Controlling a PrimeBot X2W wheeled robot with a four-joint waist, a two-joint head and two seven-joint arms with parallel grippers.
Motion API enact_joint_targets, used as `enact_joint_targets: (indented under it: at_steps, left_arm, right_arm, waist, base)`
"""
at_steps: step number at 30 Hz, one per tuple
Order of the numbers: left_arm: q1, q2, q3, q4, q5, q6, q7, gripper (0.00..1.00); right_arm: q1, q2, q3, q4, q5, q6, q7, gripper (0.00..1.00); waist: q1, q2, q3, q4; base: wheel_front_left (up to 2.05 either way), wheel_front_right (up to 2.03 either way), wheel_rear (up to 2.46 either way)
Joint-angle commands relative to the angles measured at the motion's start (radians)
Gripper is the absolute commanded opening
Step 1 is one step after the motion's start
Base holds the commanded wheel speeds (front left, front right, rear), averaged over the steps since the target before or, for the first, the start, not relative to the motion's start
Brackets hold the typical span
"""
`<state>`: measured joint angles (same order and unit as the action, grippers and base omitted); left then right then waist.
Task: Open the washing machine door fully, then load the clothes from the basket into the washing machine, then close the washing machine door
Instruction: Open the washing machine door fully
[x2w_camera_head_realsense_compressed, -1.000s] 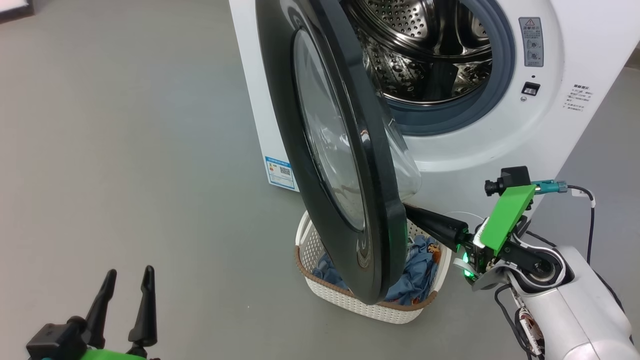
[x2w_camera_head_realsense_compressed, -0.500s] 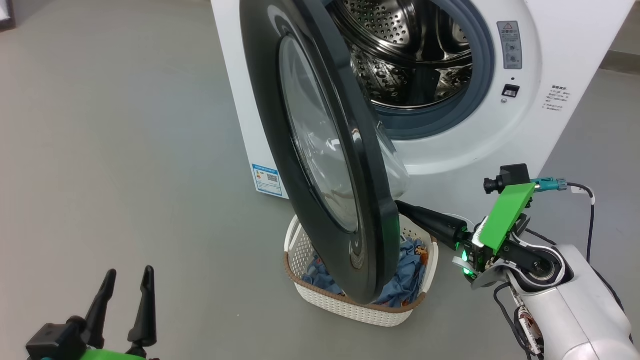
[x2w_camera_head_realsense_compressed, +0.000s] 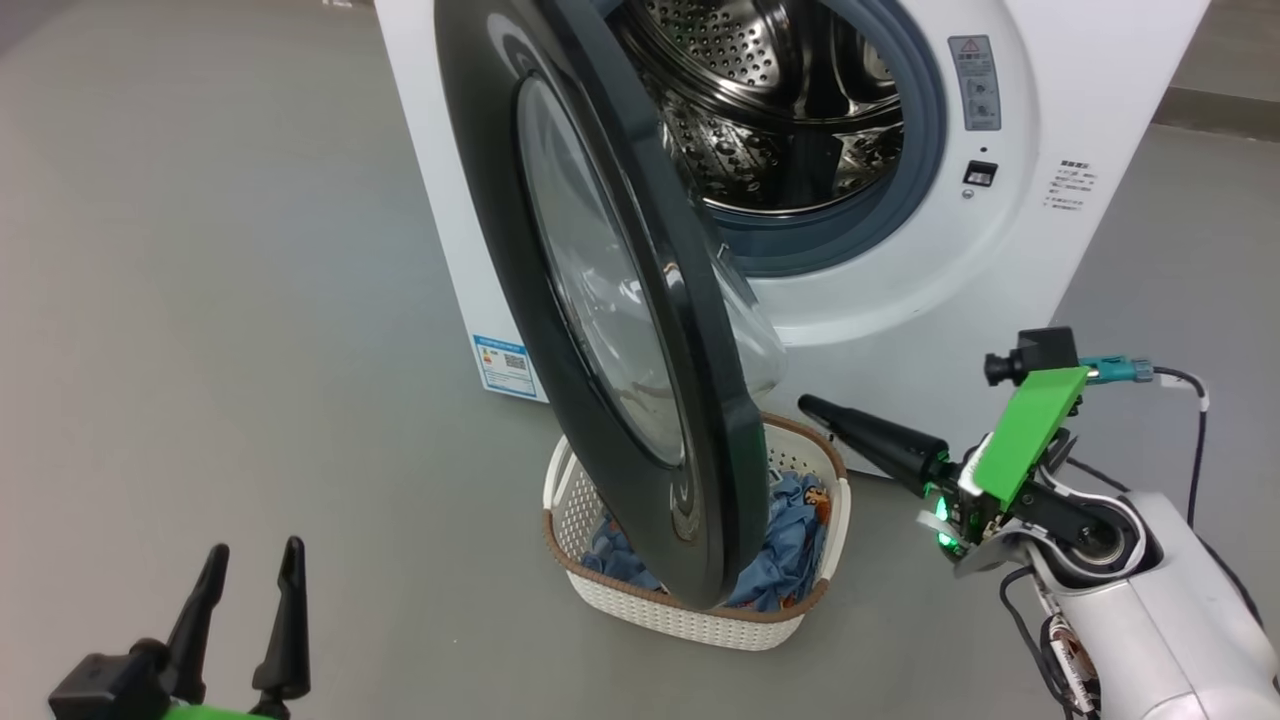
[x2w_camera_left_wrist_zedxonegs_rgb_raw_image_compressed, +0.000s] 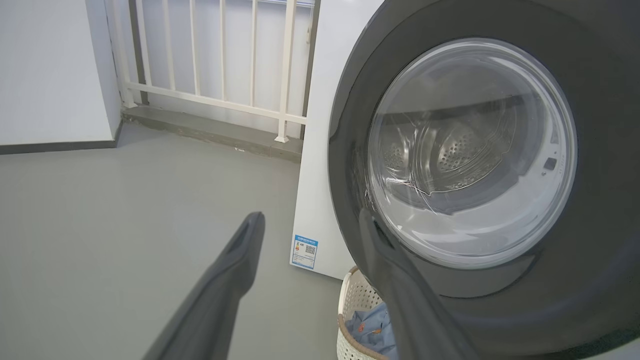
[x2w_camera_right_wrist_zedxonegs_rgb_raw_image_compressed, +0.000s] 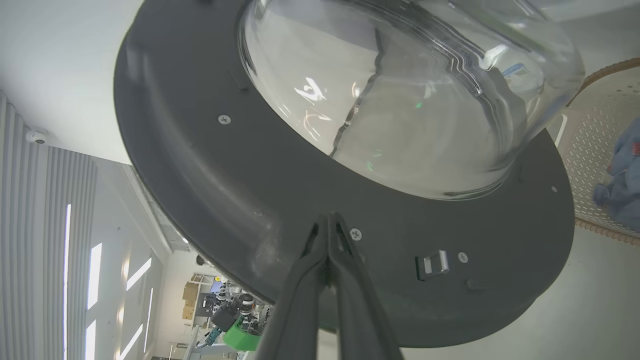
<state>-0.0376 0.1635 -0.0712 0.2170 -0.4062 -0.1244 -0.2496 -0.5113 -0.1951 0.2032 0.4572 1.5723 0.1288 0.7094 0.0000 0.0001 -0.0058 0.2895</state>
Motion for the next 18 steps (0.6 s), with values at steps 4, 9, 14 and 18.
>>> enact_joint_targets:
  at_steps: [4, 9, 14, 18]
  left_arm:
    - [-0.006, 0.024, 0.04, -0.028, 0.006, 0.01, -0.012, 1.0]
    - [-0.006, 0.025, 0.046, -0.03, 0.006, 0.011, -0.012, 1.0]
    - [-0.006, 0.024, 0.051, -0.035, 0.006, 0.01, -0.012, 1.0]
    - [-0.008, 0.019, 0.056, -0.034, 0.003, 0.009, -0.012, 1.0]
  right_arm:
    - [0.006, -0.019, -0.004, -0.063, -0.017, 0.002, -0.027, 1.0]
    - [0.022, -0.035, -0.007, -0.12, -0.059, 0.002, -0.083, 1.0]
    - [0.043, -0.073, 0.031, -0.21, -0.17, 0.002, -0.193, 1.0]
    - [0.063, -0.103, 0.073, -0.275, -0.233, 0.002, -0.304, 1.0]
  waist:
    - [0.0, -0.0001, -0.004, -0.021]
    - [0.0, -0.0001, -0.004, -0.057]
    - [0.0, -0.0001, -0.003, -0.102]
    - [0.0, -0.0001, -0.003, -0.139]
  base:
    - [0.0, 0.0, 0.0]
    - [0.0, 0.0, 0.0]
    - [0.0, 0.0, 0.0]
    - [0.0, 0.0, 0.0]
